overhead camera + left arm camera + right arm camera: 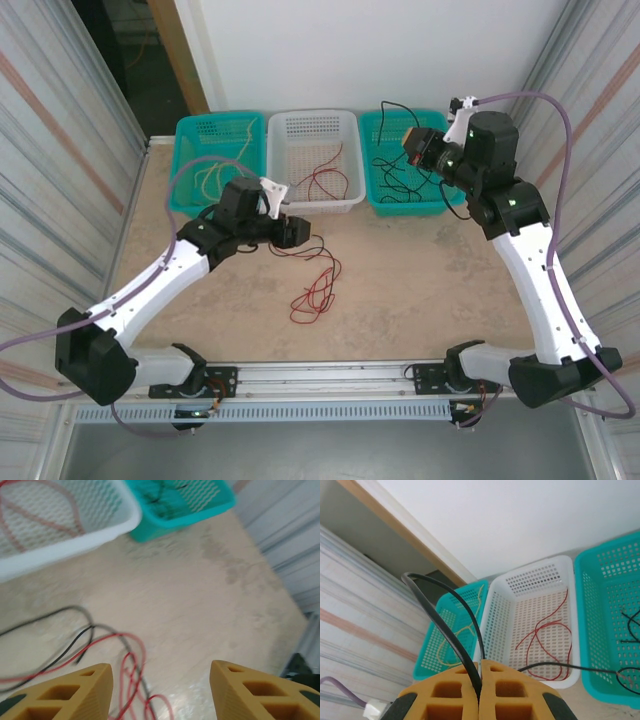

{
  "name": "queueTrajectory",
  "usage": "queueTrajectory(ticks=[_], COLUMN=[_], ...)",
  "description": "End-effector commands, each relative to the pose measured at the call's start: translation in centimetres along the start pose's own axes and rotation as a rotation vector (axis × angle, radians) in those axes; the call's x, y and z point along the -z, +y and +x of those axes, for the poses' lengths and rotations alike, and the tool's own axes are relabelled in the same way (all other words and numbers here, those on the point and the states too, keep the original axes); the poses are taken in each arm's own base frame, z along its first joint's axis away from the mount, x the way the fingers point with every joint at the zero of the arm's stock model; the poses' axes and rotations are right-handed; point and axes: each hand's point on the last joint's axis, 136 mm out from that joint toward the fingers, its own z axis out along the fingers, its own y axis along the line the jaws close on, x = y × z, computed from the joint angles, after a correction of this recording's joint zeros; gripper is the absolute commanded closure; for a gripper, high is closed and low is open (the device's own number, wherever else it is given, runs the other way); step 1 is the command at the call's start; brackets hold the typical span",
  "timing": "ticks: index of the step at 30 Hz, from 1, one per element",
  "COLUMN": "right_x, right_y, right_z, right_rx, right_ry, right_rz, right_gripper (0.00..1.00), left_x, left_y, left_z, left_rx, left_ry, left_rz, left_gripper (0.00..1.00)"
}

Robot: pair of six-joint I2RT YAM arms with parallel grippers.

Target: Untangle the cables

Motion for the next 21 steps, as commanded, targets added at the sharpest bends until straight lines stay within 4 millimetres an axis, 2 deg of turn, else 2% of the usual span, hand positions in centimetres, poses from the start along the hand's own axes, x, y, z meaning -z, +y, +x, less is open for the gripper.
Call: queueTrajectory(ticks=[1, 5, 11, 16, 21], right_x=[0.5, 0.5, 0.2, -0.6, -1.3], right_y=[0.5, 0.0, -0.6, -1.3, -2.7], right_z=[-0.9, -0.7, -0.6, -0.2, 0.3], right_rx=[-0.023, -0.026, -0.033, -0.045, -0.056], right_ry=[-0.015, -0.015, -0.003, 0.02, 0.057], right_rz=[-0.02, -0.008, 0.0, 0.024, 0.075], right_gripper=[1.0, 1.0, 1.0, 1.0, 1.0], left_x=[0.0, -0.7, -1.9, -3.1, -4.1], left_y=[4.9, 8.0, 10.7, 12.1, 12.1], left_z=[3.2, 5.2, 6.9, 7.7, 7.6], left_rx=[0.106, 0.2, 0.248, 0.27, 0.292], left_ry=[0.09, 0.121, 0.173, 0.215, 0.23], left_rz=[-0.197, -0.261, -0.341, -0.383, -0.363], left_gripper=[0.45, 0.44, 0.45, 0.47, 0.48])
